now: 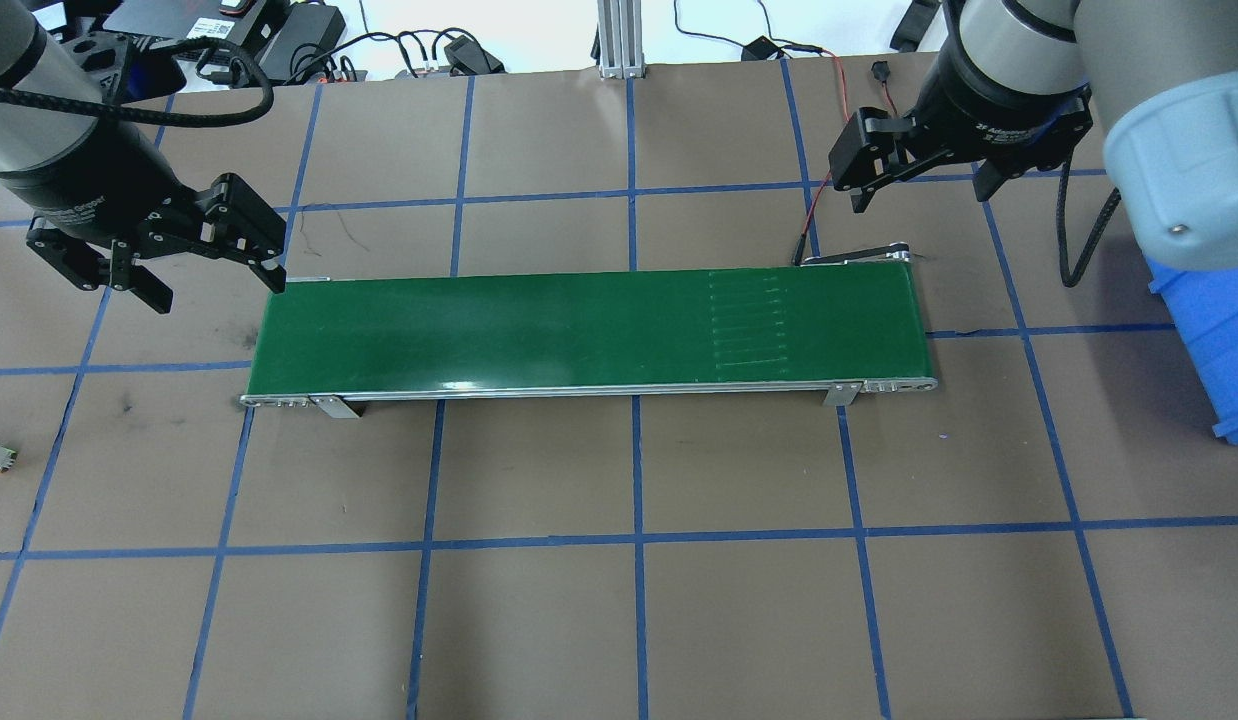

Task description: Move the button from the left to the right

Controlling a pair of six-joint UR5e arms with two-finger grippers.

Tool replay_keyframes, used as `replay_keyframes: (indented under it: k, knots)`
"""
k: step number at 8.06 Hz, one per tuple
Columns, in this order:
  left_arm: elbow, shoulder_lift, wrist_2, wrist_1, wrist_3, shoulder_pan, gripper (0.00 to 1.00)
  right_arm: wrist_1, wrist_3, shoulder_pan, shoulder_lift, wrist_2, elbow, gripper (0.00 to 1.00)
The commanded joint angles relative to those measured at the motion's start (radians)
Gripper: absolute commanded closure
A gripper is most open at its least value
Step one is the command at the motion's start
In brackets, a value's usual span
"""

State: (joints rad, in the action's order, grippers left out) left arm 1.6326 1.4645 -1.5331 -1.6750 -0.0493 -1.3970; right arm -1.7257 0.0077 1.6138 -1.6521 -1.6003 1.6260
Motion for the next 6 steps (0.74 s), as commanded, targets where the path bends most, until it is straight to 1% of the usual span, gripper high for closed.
replay_keyframes:
  k: [1,3,4,5,6]
  knots:
    - [-0.002,0.000,-0.007,0.001,-0.056,0.066,0.00,0.000,0.000,0.000,0.000,-0.001,0.000,0.00]
    - [0.009,0.002,0.005,0.001,-0.131,0.220,0.00,0.000,0.000,0.000,0.000,-0.001,0.000,0.00]
    - [0.010,0.004,0.002,0.018,-0.299,0.296,0.00,0.000,0.000,0.000,0.000,0.000,0.000,0.00]
    - [0.012,0.013,-0.007,0.073,-0.423,0.382,0.00,0.000,0.000,0.000,0.000,-0.001,0.000,0.00]
    - [0.016,0.020,-0.012,0.105,-0.505,0.450,0.00,0.000,0.000,0.000,0.000,-0.001,0.000,0.00]
